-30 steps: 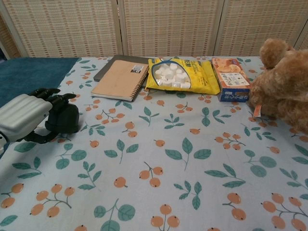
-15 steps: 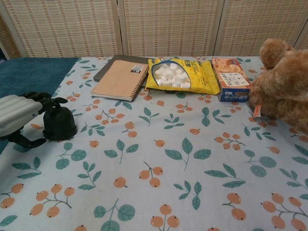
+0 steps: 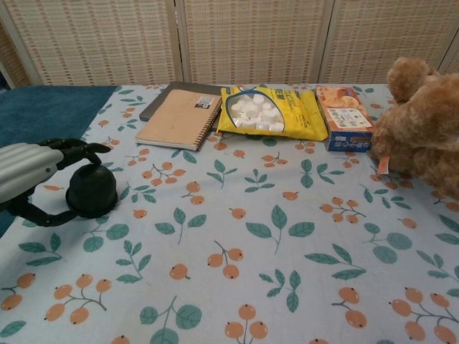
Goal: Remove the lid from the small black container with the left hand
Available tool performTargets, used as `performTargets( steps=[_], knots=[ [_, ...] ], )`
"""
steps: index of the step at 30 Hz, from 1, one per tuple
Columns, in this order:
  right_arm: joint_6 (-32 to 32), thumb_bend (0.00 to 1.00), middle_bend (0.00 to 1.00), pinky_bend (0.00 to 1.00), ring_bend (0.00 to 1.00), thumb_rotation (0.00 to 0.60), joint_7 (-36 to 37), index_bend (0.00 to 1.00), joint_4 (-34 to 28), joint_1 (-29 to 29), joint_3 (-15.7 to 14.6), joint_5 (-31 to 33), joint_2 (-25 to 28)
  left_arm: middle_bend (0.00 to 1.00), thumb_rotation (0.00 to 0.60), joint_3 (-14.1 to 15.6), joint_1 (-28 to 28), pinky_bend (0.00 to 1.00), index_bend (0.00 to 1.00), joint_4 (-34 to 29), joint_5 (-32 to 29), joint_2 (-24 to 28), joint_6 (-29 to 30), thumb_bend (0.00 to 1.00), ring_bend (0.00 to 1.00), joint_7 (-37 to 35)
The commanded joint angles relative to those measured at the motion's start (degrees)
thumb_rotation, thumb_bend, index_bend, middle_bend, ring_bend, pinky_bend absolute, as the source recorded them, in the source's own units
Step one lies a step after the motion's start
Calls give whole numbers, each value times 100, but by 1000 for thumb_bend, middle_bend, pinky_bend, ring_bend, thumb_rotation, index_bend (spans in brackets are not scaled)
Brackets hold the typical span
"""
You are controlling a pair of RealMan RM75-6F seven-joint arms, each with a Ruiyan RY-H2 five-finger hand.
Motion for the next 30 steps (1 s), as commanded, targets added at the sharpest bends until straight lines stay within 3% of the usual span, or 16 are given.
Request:
performTargets(
  steps=[1, 11, 18, 26, 30],
  knots=[
    [-1, 178, 0, 0, 0, 600, 0, 0, -2, 0, 1, 3, 1, 0, 600, -7, -24, 73, 0, 178, 147, -68, 156, 319, 0, -91],
    [-16, 178, 0, 0, 0, 600, 27, 0, -4, 9, 30, 52, 19, 1, 600, -145, -169, 72, 2, 302, 50, -60, 93, 318, 0, -149],
    [5, 178, 0, 0, 0, 600, 39, 0, -3, 0, 25, 35, 23, 119, 600, -180, -204, 72, 59, 215, -125, 47, 4, 318, 36, -130],
    [-9, 179, 0, 0, 0, 600, 5, 0, -7, -5, 14, 28, 10, 62, 600, -190, -279, 72, 65, 91, -165, 135, -47, 319, 0, -120],
    [-4, 179, 0, 0, 0, 600, 20, 0, -14, -6, 17, 30, 21, 68, 600, -220, -352, 72, 113, 44, -373, 198, -243, 319, 0, 80]
  ],
)
